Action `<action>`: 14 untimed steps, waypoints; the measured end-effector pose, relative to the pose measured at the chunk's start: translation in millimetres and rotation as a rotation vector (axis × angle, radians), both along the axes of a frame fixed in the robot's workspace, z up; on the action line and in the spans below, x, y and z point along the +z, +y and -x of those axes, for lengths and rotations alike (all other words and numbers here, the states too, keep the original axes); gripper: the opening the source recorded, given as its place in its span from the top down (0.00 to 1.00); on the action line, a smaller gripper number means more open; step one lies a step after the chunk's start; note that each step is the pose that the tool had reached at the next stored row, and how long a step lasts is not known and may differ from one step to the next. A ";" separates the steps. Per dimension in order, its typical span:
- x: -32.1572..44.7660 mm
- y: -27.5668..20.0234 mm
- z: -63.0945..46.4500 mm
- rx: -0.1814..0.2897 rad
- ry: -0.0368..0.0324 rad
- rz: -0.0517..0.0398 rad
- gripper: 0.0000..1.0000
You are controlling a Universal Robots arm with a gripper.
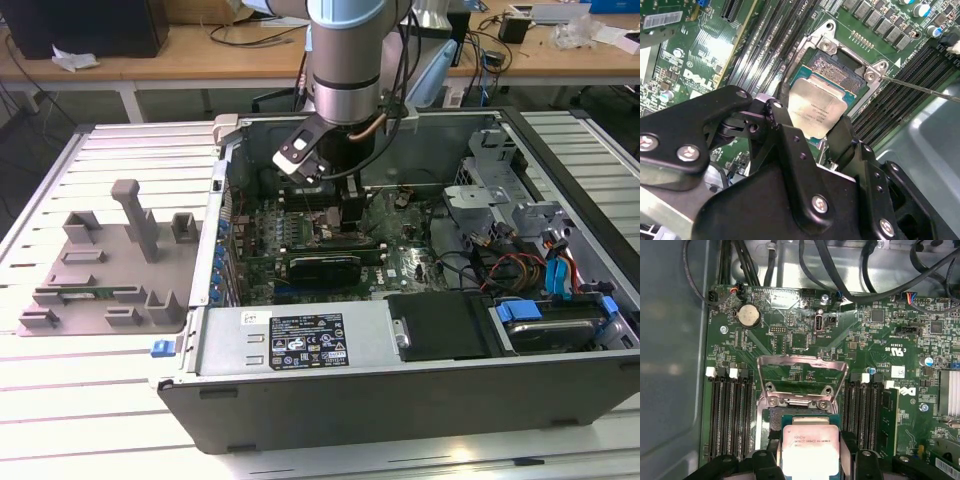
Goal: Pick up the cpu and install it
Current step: 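Place the cpu into insertion slot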
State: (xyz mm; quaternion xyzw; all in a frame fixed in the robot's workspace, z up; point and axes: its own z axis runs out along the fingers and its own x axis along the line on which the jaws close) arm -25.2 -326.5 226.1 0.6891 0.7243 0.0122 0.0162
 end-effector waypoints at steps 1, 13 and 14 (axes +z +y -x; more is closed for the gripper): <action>-0.2 0.0 0.0 0.000 0.0000 0.0000 0.45; -15.1 9.0 3.7 -0.002 0.0001 0.0011 0.45; -15.2 9.1 3.7 -0.002 0.0001 0.0010 0.45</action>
